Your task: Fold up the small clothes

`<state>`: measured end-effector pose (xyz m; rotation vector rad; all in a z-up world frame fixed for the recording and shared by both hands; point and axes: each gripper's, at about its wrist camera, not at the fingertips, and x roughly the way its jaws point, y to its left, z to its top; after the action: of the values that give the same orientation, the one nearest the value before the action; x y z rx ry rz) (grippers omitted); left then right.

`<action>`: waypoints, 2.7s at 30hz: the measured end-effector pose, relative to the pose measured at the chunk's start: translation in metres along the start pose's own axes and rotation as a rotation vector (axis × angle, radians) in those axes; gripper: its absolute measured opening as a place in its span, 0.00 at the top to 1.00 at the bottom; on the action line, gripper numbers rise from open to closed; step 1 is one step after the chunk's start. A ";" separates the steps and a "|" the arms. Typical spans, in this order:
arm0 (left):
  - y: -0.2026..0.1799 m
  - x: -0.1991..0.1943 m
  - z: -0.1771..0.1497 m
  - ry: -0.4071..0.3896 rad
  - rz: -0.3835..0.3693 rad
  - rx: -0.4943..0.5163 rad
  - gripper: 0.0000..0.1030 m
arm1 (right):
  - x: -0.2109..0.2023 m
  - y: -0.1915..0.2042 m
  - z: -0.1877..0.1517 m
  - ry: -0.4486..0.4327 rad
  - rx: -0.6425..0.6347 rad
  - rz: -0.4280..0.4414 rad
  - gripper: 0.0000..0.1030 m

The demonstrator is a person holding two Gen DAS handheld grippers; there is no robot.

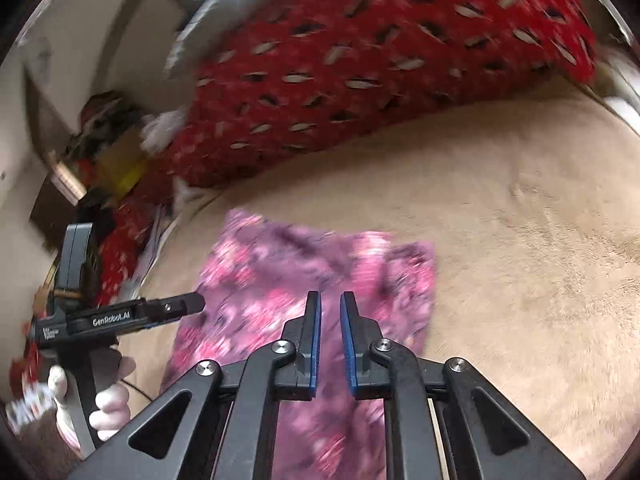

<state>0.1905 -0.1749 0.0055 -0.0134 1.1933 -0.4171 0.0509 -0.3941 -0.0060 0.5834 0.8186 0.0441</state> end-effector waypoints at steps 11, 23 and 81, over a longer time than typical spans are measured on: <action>0.006 -0.023 -0.059 0.023 -0.001 0.015 0.13 | -0.033 0.030 -0.046 0.083 -0.122 -0.017 0.70; 0.016 -0.017 -0.131 0.095 0.053 0.034 0.10 | -0.028 0.025 -0.106 0.252 -0.174 -0.218 0.43; -0.002 -0.112 -0.260 -0.088 0.196 0.190 0.10 | -0.131 0.095 -0.162 0.054 -0.285 -0.467 0.14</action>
<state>-0.0782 -0.0870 0.0085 0.2458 1.0537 -0.3518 -0.1352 -0.2709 0.0438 0.1141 0.9648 -0.2483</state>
